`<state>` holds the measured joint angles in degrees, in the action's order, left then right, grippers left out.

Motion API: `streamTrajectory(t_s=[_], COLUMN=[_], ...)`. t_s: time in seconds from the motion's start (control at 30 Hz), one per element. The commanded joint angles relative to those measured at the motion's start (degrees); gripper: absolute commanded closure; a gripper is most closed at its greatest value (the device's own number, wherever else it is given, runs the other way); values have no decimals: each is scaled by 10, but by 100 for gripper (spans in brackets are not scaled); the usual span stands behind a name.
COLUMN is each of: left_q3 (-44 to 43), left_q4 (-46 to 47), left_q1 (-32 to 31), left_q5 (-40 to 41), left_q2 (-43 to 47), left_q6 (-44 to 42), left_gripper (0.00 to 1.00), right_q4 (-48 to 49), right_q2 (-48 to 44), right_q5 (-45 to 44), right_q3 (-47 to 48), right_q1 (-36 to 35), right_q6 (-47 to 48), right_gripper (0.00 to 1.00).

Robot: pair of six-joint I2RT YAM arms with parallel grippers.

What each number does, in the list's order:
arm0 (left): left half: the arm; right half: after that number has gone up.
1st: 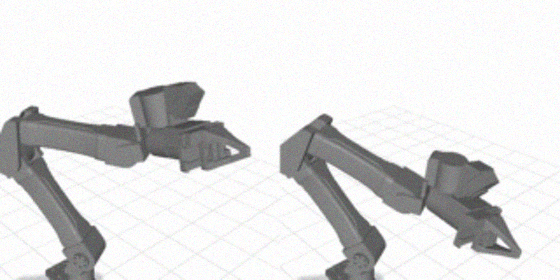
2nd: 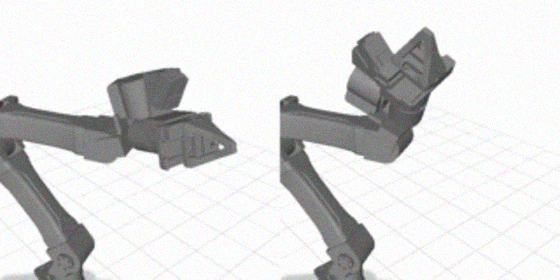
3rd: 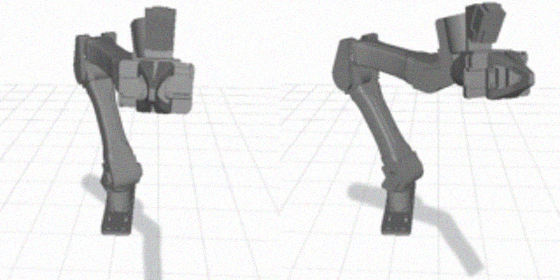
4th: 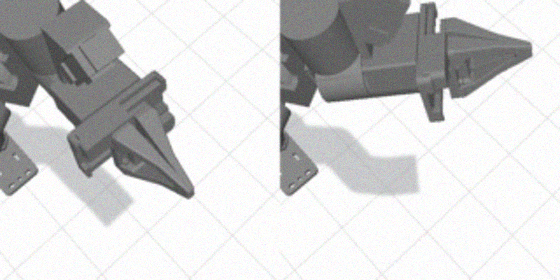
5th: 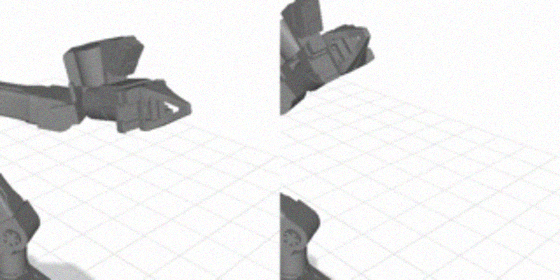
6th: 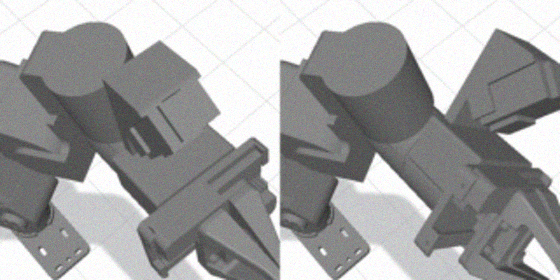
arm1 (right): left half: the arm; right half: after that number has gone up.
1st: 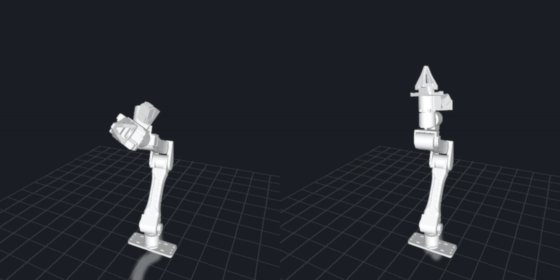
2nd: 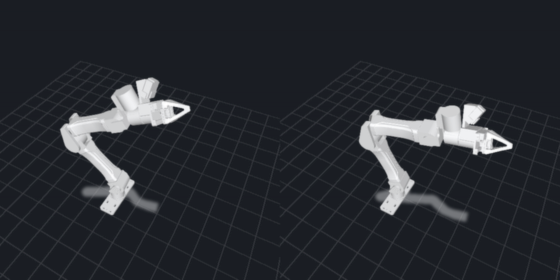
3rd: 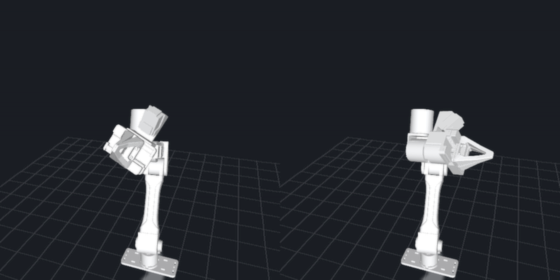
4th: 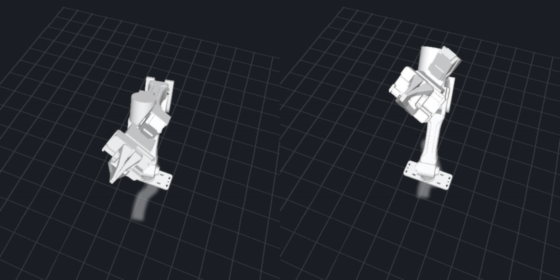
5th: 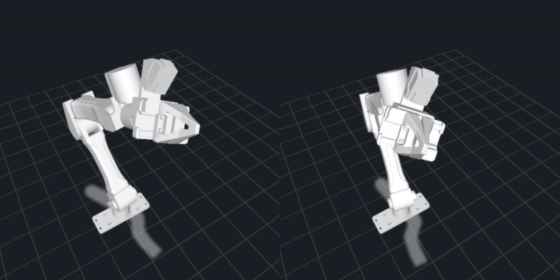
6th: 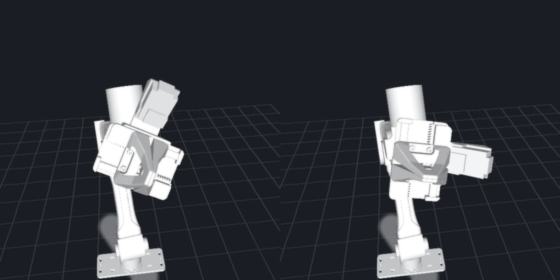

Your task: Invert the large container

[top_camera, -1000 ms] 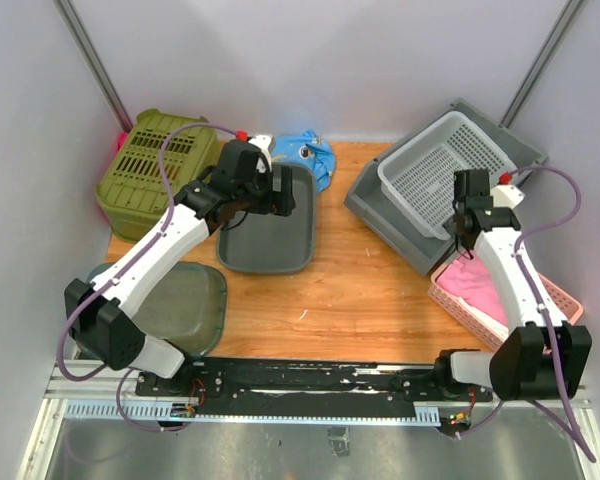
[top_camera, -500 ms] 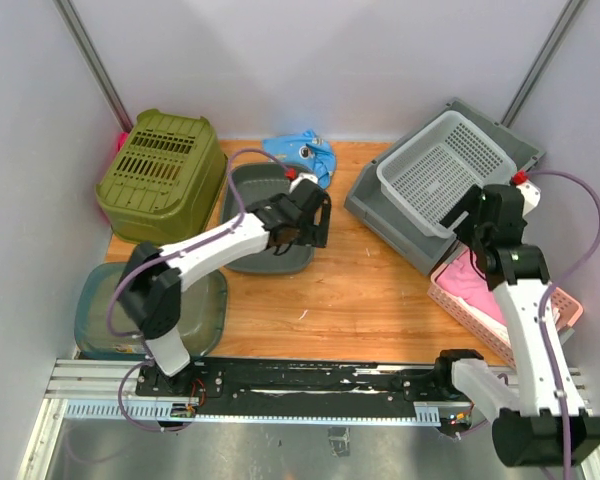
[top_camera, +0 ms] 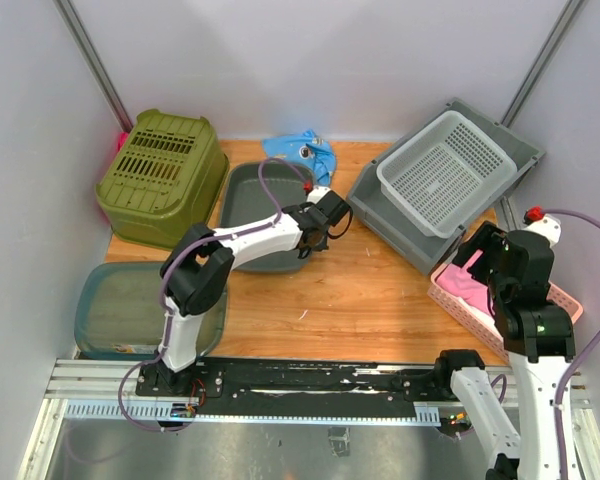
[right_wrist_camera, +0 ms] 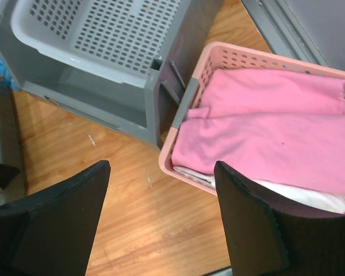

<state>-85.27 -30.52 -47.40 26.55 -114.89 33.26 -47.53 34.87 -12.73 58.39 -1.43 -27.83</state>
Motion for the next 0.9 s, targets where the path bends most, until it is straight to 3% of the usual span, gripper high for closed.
streamTrajectory(t_s=[0.0, 0.23, 0.4, 0.53, 0.67, 0.87], left_q3=[-12, -3, 54, 152, 295, 441], left_q4=[0, -19, 51, 178, 385, 606], left_q1=[-1, -1, 0, 7, 51, 107], left_q5=[-47, -245, -362, -449, -536, -565], left_q2=[70, 249, 349, 421, 489, 549], left_q6=[1, 52, 121, 186, 294, 434], left_gripper=[100, 100, 100, 100, 100, 100], right_q4=[-46, -46, -40, -40, -40, -40], right_q2=[-11, -6, -5, -10, -16, -15], right_q5=[-29, -38, -24, -17, -16, -11], right_q3=[23, 49, 40, 34, 33, 34], right_q1=[9, 9, 9, 9, 9, 9], right_q6=[28, 37, 28, 25, 28, 33], right_gripper=[26, 26, 27, 27, 27, 27])
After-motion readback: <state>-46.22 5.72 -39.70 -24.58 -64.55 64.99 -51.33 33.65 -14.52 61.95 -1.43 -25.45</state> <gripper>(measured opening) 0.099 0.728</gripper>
